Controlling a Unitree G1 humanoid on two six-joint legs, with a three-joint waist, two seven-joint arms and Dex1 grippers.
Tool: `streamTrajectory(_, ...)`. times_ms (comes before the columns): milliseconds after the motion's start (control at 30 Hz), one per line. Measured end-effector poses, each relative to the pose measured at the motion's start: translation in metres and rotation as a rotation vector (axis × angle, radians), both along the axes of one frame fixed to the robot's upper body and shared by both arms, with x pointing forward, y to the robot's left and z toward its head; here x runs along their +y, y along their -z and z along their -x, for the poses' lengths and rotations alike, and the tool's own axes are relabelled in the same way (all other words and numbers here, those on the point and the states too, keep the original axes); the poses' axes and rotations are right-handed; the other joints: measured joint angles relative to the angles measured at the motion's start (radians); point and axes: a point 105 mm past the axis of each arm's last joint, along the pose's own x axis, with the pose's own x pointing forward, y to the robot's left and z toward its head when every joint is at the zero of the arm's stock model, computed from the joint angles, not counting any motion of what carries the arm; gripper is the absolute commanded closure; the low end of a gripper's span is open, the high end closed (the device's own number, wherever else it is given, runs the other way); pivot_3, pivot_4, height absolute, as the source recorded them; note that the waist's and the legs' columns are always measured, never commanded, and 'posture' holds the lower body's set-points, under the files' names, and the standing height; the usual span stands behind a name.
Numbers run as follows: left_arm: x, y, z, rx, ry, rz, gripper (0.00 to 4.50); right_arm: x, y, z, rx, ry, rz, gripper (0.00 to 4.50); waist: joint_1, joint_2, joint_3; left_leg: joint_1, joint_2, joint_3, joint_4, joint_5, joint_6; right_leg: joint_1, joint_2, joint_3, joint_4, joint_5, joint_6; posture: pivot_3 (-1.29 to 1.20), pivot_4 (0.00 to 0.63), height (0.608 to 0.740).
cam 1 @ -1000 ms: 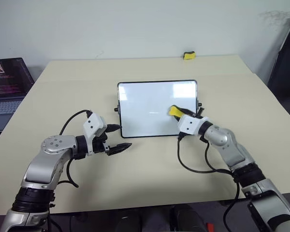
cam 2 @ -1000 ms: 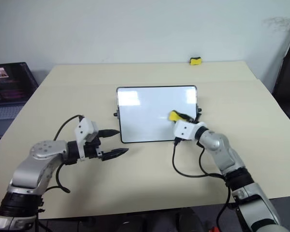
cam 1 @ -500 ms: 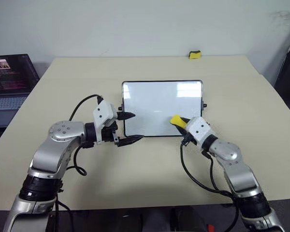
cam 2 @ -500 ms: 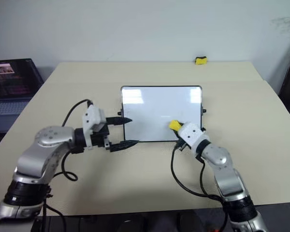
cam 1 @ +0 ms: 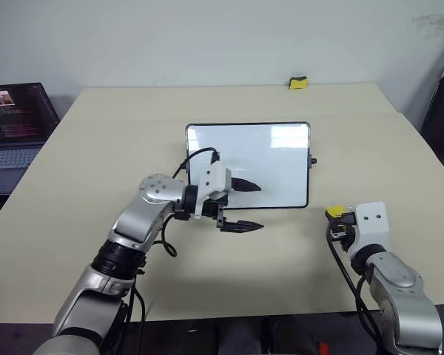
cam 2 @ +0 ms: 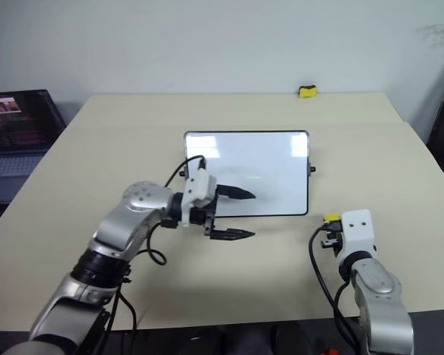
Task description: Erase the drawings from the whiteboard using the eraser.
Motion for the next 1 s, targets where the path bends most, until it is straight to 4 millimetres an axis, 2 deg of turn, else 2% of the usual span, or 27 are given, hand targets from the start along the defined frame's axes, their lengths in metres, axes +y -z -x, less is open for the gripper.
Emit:
streamTrajectory(267,-0.015,0.005,0.003,-0.017,0.077,-0.011,0.0,0.003,-0.01,-0.012,-0.029,0.001,-0.073,3.51,0.003,0.0,0.0,-0.002,0.0,0.0,0.001,0.0,0.0,0.0,0.0,0.0,0.0,0.0,0.0,0.0,0.15,0.74)
streamTrajectory(700,-0.024,0.002,0.001,-0.023,0.073,0.017,0.0,-0.017,0.0,-0.027,0.016,0.053,-0.124,3.51,0.003,0.0,0.0,-0.003,-0.001,0.0,0.0,0.0,0.0,-0.001,0.0,0.0,0.0,0.0,0.001,0.0,0.15,0.74)
streamTrajectory(733,-0.024,0.002,0.001,-0.022,0.07,0.017,0.0,-0.018,0.0,-0.028,0.015,0.058,-0.125,2.78,0.004,0.0,0.0,-0.003,-0.001,0.0,0.0,0.0,0.0,-0.001,0.0,0.0,0.0,0.0,0.001,0.0,0.15,0.74)
streamTrajectory(833,-0.023,0.004,0.0,-0.01,0.059,0.012,0.0,-0.023,0.004,-0.029,0.024,0.073,-0.123,1.87,0.004,0.0,0.0,-0.003,-0.001,0.0,0.001,0.0,0.0,-0.001,0.0,0.0,0.0,0.0,0.001,0.0,0.15,0.74)
streamTrajectory(1000,-0.02,0.008,0.001,0.008,0.034,0.009,0.0,-0.027,0.007,-0.03,0.037,0.078,-0.118,0.07,0.003,0.0,0.0,-0.003,-0.001,0.0,0.001,0.0,0.001,-0.001,0.0,0.0,0.0,0.0,0.001,0.0,0.15,0.74)
